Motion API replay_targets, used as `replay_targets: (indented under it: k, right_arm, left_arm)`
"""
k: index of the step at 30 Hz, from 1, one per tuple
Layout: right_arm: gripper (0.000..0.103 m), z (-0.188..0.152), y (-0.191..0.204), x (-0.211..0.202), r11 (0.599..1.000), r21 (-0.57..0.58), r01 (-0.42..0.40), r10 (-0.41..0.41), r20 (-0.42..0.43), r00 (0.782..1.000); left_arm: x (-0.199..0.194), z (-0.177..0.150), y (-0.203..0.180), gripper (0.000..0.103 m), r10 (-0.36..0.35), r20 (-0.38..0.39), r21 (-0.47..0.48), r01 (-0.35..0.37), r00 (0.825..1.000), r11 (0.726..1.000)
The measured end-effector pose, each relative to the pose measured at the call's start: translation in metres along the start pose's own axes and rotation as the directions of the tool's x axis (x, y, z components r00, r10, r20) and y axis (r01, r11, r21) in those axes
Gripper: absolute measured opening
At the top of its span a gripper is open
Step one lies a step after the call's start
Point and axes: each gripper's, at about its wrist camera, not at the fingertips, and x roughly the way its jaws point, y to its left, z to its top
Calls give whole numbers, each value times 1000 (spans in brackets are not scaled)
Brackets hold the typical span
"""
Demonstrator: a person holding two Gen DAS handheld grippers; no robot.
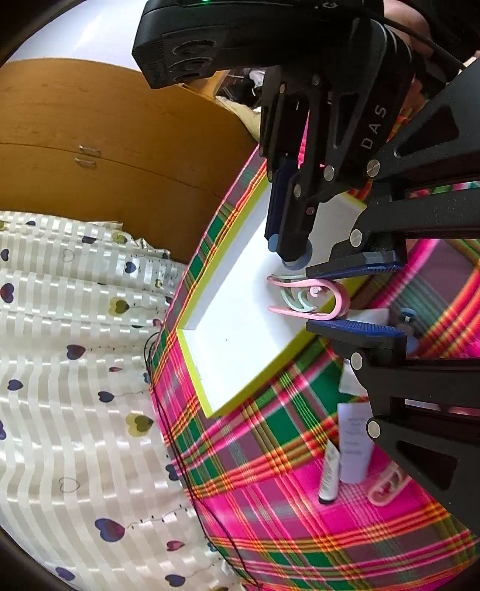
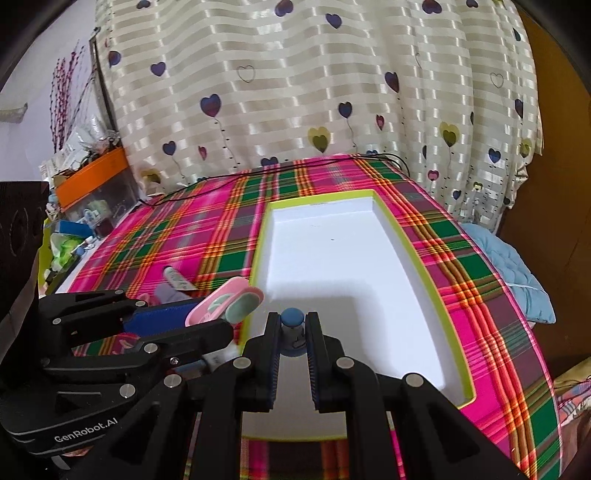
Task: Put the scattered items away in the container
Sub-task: 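Carry the pink clip and blue item with both grippers over the box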
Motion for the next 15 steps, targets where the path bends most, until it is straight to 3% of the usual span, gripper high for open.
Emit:
replay_targets:
  k: [15]
  right_arm:
    - [14, 8, -29, 36, 999, 17, 42, -41, -50, 998]
  left_arm:
    - [45, 17, -1, 22, -14, -49, -25, 13, 999, 1000]
